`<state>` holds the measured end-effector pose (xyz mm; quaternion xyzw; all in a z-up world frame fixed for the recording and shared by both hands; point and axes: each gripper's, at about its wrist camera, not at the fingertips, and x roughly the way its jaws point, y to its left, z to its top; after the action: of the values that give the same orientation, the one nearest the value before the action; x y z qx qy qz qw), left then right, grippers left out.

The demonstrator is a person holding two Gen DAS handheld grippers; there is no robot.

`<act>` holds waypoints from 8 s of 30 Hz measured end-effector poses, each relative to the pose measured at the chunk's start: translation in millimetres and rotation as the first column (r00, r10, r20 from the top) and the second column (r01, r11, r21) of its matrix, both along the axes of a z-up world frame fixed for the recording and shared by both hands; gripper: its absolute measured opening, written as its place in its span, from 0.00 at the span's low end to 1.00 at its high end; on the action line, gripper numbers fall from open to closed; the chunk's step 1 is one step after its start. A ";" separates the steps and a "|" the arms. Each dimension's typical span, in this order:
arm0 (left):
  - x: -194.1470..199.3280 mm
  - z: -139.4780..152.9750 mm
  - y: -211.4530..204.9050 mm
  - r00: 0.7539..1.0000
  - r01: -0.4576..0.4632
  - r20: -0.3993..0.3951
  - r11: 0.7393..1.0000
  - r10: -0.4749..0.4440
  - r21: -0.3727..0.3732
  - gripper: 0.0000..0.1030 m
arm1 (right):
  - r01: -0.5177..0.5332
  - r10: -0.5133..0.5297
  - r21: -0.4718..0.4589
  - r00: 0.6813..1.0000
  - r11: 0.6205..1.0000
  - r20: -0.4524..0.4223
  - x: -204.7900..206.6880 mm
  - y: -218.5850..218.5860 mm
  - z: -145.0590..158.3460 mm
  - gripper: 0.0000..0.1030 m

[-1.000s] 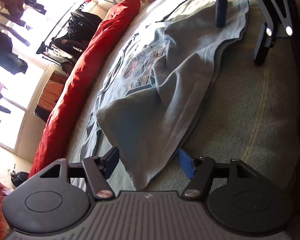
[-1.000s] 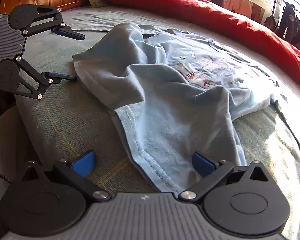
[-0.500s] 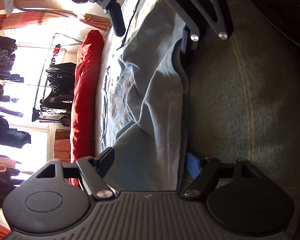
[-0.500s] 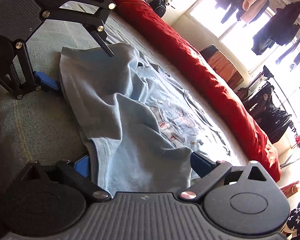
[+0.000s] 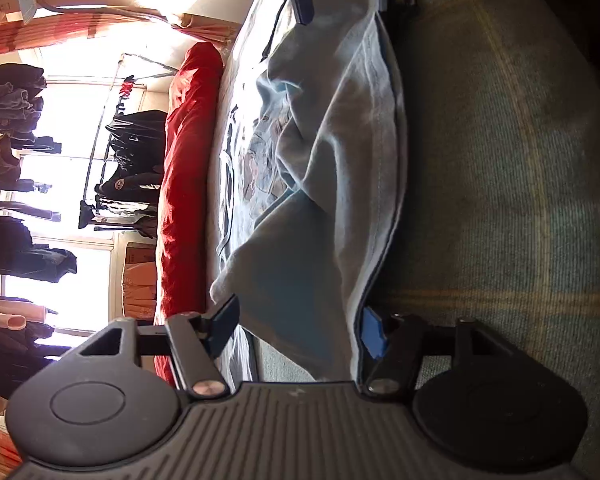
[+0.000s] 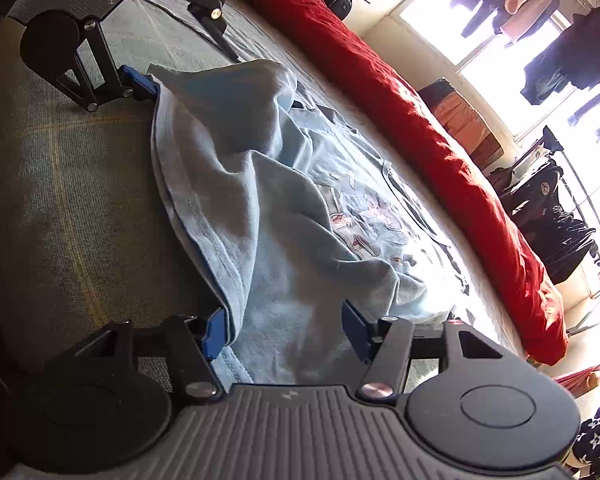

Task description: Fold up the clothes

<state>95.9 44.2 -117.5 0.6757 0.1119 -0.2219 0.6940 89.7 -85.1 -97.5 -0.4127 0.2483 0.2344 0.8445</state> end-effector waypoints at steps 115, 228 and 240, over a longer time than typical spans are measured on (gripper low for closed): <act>-26.4 86.6 56.6 0.747 -0.632 -0.627 0.533 0.224 -0.563 0.37 | 0.372 -0.144 0.529 0.896 0.763 -0.421 -10.9 -155.5 62.3 0.47; 82.0 92.0 63.0 0.562 -0.825 -0.782 0.236 0.268 -0.513 0.36 | 0.539 -0.218 0.594 0.821 0.597 -0.527 88.5 -211.7 54.0 0.36; 6.5 47.1 46.9 0.542 -0.811 -0.778 0.439 0.317 -0.386 0.51 | 0.453 -0.073 0.522 0.802 0.723 -0.593 19.4 -137.0 8.6 0.59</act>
<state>102.4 91.1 -70.4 0.1507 0.4638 -0.1835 0.8535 109.1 -222.1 -88.9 0.0249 0.4357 0.2817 0.8545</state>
